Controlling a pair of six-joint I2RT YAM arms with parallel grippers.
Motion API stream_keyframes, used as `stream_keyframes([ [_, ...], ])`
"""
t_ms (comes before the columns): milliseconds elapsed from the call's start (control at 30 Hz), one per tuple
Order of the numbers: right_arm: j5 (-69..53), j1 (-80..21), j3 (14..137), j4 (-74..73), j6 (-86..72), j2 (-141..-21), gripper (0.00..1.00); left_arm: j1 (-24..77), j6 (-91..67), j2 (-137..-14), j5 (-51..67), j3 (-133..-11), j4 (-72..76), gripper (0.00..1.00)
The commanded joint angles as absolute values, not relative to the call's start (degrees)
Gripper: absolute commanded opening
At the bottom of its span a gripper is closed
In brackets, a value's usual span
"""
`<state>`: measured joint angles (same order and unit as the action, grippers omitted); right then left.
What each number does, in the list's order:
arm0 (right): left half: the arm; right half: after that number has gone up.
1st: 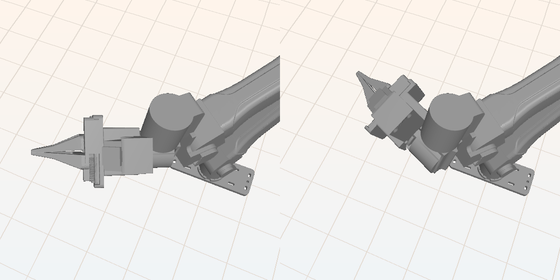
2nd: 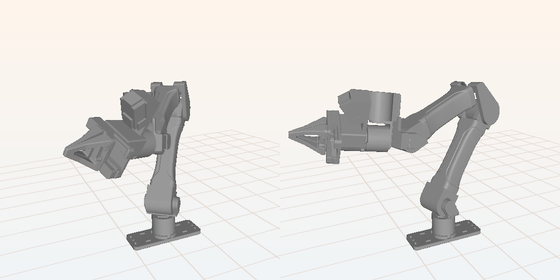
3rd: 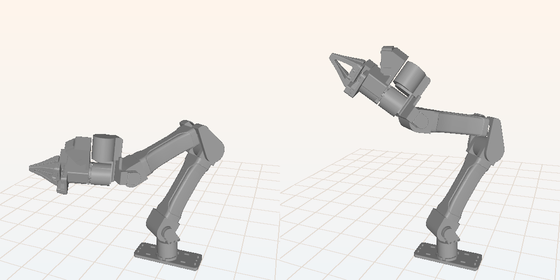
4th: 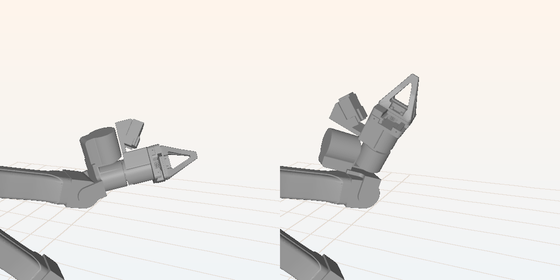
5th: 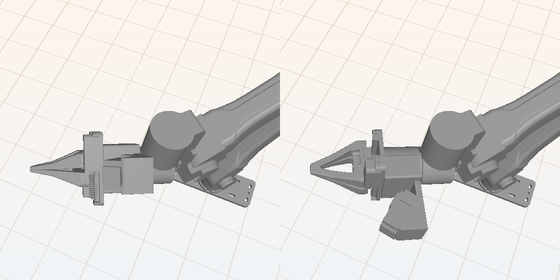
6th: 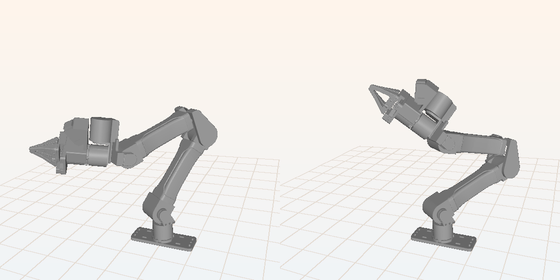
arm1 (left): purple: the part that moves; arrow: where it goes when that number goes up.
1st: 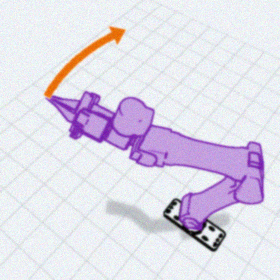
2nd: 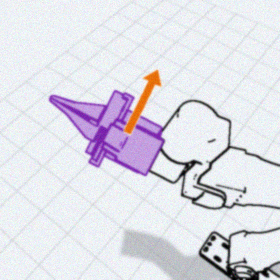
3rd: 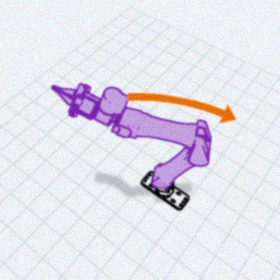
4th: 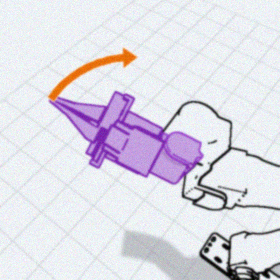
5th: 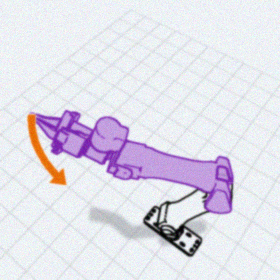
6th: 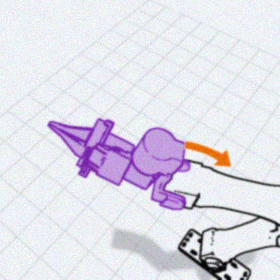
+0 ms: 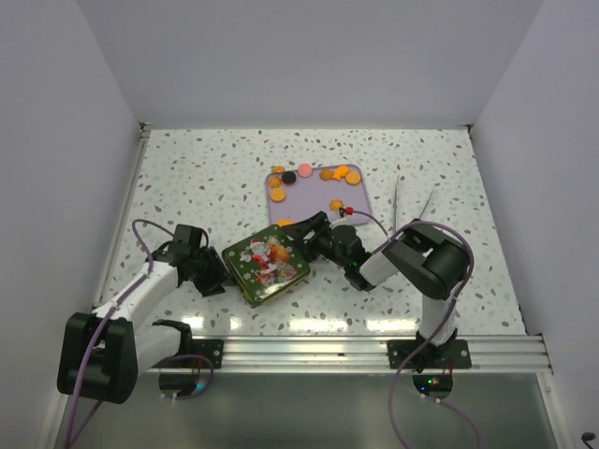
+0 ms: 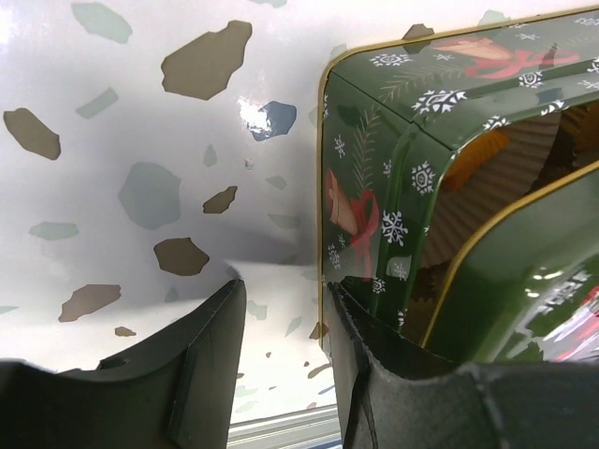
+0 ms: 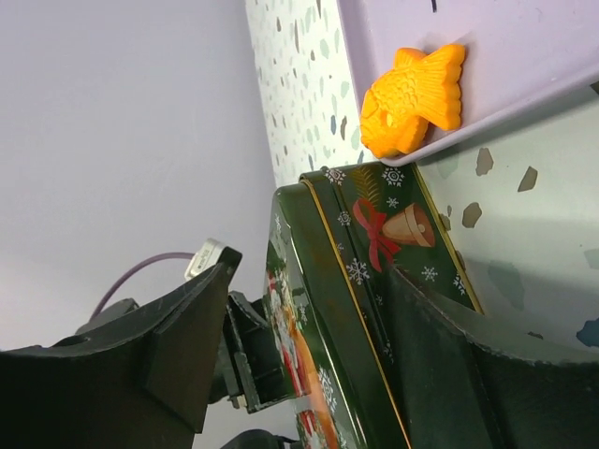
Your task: Pack the cookies
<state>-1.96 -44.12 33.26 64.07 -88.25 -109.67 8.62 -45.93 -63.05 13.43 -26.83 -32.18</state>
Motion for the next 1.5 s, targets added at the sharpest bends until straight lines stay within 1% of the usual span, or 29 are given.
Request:
stream_keyframes([
  [0, -2.64, -46.67, 35.51, 56.52, -84.90, -105.30, 0.70, 8.35, -47.55, -63.19, 17.05, -28.04, -25.67, 0.45],
  [133, -0.97, -47.28, 35.33, 54.15, -86.48, -105.20, 0.70, 8.44, -48.08, -63.11, 18.19, -28.12, -24.87, 0.45],
  [333, -0.09, -48.77, 38.40, 49.23, -86.92, -105.99, 0.70, 8.44, -47.90, -63.81, 19.60, -28.04, -23.73, 0.46],
  [567, 1.58, -49.40, 41.31, 48.17, -89.91, -107.32, 0.69, 8.44, -47.29, -63.72, 20.57, -27.77, -23.55, 0.47],
  [833, 3.16, -49.40, 47.80, 38.60, -89.56, -105.91, 0.69, 8.44, -47.20, -63.90, 22.06, -28.12, -23.12, 0.47],
  [1033, 3.52, -49.31, 50.45, 35.42, -88.86, -106.08, 0.69, 8.44, -46.76, -63.63, 19.95, -30.58, -27.67, 0.48],
  [1167, 4.48, -49.13, 50.89, 35.16, -89.21, -106.96, 0.70, 8.35, -46.76, -61.97, 18.81, -31.73, -30.58, 0.52],
  [1267, 4.83, -48.87, 51.24, 34.72, -90.26, -107.58, 0.69, 8.44, -46.76, -61.96, 19.60, -32.08, -31.38, 0.54],
  [1467, 4.83, -47.55, 53.35, 34.28, -91.14, -109.60, 0.69, 8.44, -46.32, -60.65, 18.72, -35.59, -36.29, 0.53],
])
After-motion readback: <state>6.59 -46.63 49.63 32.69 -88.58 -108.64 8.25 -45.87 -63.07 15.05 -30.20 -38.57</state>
